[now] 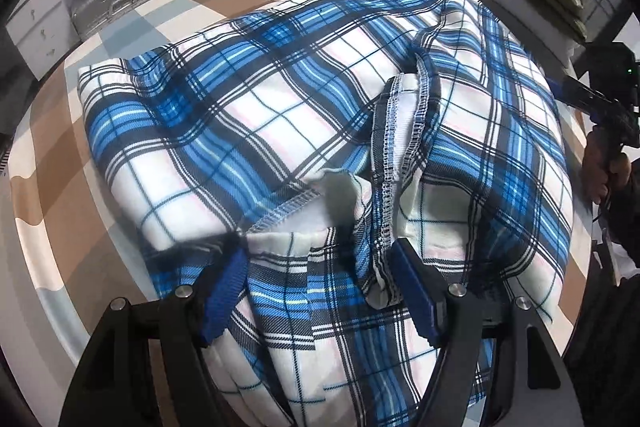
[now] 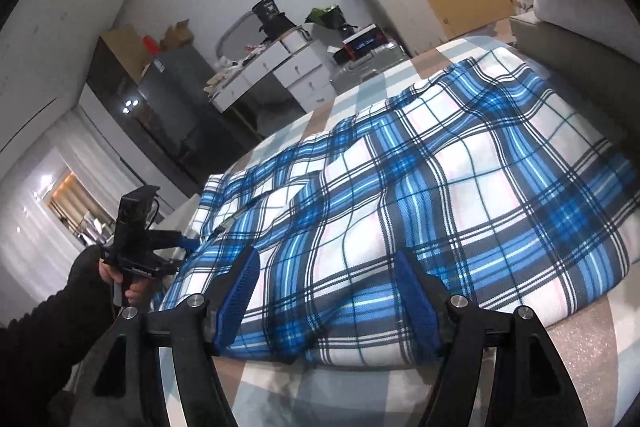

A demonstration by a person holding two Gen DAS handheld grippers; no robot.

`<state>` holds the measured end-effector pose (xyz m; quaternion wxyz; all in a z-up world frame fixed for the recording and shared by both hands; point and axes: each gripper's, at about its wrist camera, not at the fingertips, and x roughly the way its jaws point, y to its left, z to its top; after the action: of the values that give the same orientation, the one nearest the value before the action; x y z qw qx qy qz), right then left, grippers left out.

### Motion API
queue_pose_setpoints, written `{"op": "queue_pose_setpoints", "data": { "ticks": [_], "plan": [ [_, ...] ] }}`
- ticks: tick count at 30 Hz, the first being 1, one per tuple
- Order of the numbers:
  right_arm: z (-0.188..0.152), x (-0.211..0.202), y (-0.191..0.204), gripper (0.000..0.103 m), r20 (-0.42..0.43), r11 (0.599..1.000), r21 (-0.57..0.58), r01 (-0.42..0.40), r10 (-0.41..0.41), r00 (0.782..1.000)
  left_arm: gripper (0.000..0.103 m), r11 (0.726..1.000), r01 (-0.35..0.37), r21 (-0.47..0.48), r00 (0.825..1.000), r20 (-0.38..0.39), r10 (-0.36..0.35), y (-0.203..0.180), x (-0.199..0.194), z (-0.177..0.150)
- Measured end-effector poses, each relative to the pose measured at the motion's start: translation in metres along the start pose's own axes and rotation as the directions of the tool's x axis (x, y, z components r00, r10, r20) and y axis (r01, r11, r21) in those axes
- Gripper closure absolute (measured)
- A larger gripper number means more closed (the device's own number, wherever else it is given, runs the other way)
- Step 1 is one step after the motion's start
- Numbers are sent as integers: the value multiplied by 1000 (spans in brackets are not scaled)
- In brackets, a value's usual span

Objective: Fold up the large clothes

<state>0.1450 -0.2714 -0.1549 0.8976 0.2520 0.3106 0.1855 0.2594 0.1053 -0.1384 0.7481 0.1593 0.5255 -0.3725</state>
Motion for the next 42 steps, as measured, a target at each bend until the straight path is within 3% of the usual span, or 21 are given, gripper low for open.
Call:
{"op": "queue_pose_setpoints", "data": {
  "ticks": [1, 3, 5, 7, 12, 15, 21, 22, 26, 28, 30, 32, 33, 35, 36, 37, 39, 40, 42],
  "plan": [
    [0, -1, -2, 32, 7, 1000, 8, 2, -2, 1000, 48, 1000, 2, -4, 1000, 8, -1, 1, -2, -2],
    [1, -3, -7, 32, 23, 999, 36, 5, -6, 1000, 88, 999, 30, -19, 999, 15, -30, 5, -7, -8],
    [1, -4, -13, 32, 28, 998, 62, 2, -3, 1000, 89, 996, 79, -52, 997, 28, -78, 3, -9, -11],
    [2, -5, -17, 32, 30, 997, 81, -1, -2, 1000, 89, 997, 54, -47, 997, 56, -51, 1, -20, -17],
    [2, -6, -21, 32, 35, 996, 93, 3, -7, 999, 95, 996, -86, -2, 990, 110, 85, -25, -31, -25],
    [2, -6, -21, 31, 32, 996, 91, 5, -8, 999, 95, 974, -211, -82, 971, 98, 219, -20, -30, -24],
    [2, -9, -26, 30, 43, 994, 112, 4, -9, 999, 99, 957, -244, -158, 949, 166, 269, -27, -47, -28],
    [2, -10, -27, 30, 47, 993, 117, 2, -7, 999, 99, 946, -286, -154, 933, 183, 311, -34, -53, -27],
    [1, -14, -32, 30, 60, 991, 131, -2, -6, 998, 100, 881, -424, -208, 815, 335, 472, -53, -91, -20],
    [0, -14, -33, 30, 60, 991, 135, 1, -9, 998, 100, 862, -441, -251, 780, 368, 506, -54, -108, -11],
    [-1, -14, -33, 30, 57, 991, 137, 7, -14, 998, 100, 826, -483, -290, 724, 399, 563, -50, -123, 4],
    [-1, -16, -31, 30, 63, 991, 133, 8, -16, 998, 100, 793, -505, -341, 692, 389, 608, -36, -128, 19],
    [-1, -17, -31, 30, 66, 991, 131, 8, -17, 998, 100, 781, -503, -372, 689, 373, 621, -29, -126, 23],
    [-1, -19, -31, 30, 76, 991, 132, 10, -20, 997, 100, 748, -491, -446, 715, 285, 639, 5, -113, 29],
    [-2, -20, -31, 30, 79, 991, 136, 11, -22, 997, 100, 738, -479, -475, 732, 248, 635, 17, -105, 26],
    [-3, -21, -32, 30, 82, 990, 139, 10, -22, 996, 100, 736, -455, -502, 770, 195, 608, 35, -91, 22],
    [-3, -22, -33, 30, 77, 989, 145, 11, -22, 997, 100, 715, -450, -535, 805, 104, 585, 56, -67, 8],
    [-2, -22, -33, 30, 70, 989, 148, 15, -25, 997, 100, 718, -434, -544, 829, 71, 554, 64, -53, -1],
    [6, -21, -33, 30, 42, 990, 142, 6, -12, 999, 100, 720, -403, -565, 852, 57, 521, 69, -43, -13]
  ]
}}
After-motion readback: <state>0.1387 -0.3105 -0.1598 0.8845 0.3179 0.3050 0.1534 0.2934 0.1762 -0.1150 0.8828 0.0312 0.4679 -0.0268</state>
